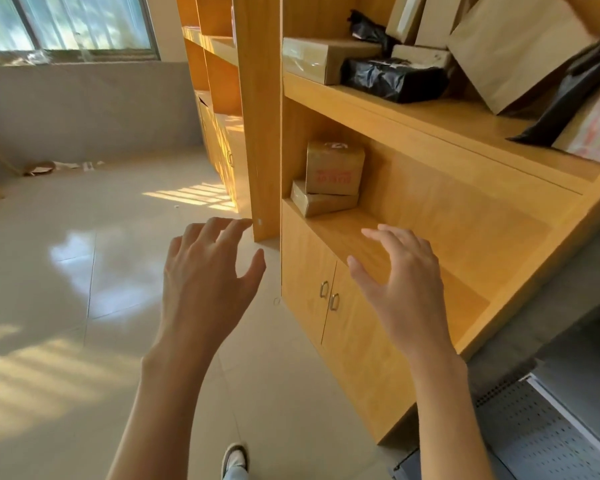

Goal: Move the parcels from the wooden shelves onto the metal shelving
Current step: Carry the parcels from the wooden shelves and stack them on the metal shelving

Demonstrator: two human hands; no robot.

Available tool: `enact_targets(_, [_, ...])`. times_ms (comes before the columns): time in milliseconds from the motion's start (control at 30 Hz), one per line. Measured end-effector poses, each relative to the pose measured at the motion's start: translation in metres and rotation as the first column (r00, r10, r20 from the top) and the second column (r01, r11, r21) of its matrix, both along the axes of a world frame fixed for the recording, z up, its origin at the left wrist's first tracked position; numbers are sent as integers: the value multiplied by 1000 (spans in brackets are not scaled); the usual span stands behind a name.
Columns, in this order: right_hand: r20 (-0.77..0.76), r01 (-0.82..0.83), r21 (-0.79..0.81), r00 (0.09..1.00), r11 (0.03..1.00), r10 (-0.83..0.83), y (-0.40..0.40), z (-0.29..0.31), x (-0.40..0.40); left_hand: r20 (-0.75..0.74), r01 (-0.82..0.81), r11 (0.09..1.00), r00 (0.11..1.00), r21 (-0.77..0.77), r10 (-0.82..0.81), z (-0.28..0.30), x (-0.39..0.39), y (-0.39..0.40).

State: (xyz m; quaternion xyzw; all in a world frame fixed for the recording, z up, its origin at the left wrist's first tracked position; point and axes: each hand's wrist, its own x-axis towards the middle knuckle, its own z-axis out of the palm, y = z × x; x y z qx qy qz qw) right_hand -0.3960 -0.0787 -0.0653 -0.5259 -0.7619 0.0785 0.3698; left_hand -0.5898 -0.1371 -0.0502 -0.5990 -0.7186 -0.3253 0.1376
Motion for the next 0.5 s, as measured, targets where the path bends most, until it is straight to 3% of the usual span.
enact_targets(500, [13,241,98,970,966,-243,221,28,-121,-53,219,975,975,43,-216,31,-129,282])
